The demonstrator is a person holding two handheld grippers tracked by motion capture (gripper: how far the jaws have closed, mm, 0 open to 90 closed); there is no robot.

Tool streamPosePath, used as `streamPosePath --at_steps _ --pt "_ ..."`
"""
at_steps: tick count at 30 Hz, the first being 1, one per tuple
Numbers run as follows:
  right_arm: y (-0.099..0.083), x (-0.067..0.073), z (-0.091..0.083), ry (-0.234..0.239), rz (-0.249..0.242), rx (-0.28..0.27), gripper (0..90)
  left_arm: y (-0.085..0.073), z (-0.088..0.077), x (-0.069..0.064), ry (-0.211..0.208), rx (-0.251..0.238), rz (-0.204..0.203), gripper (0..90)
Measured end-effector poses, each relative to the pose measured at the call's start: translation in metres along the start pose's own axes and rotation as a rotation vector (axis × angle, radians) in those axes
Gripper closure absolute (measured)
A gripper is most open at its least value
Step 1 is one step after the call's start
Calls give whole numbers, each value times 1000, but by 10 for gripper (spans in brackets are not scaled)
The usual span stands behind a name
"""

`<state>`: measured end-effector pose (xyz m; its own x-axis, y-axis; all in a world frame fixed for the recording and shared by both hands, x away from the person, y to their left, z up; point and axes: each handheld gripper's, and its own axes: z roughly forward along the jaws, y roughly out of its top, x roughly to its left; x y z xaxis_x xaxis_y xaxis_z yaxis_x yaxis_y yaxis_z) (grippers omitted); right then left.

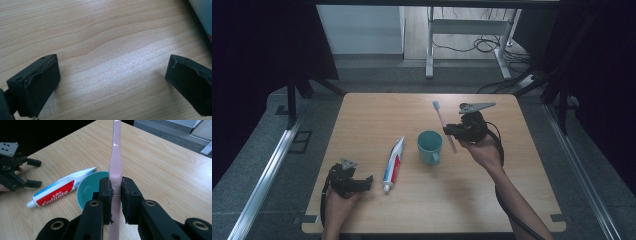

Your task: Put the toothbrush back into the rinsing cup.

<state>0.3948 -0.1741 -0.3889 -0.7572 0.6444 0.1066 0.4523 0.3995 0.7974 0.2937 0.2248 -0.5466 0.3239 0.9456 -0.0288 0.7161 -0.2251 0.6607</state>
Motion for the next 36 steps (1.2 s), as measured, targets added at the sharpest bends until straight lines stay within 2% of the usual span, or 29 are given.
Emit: streamPosePath --at_steps 20,36 --pt "20 11 13 2 -5 -46 789 0 0 0 -1 -3 -1 0" --pt "28 19 29 1 -18 -64 789 0 0 0 -1 -1 0 0"
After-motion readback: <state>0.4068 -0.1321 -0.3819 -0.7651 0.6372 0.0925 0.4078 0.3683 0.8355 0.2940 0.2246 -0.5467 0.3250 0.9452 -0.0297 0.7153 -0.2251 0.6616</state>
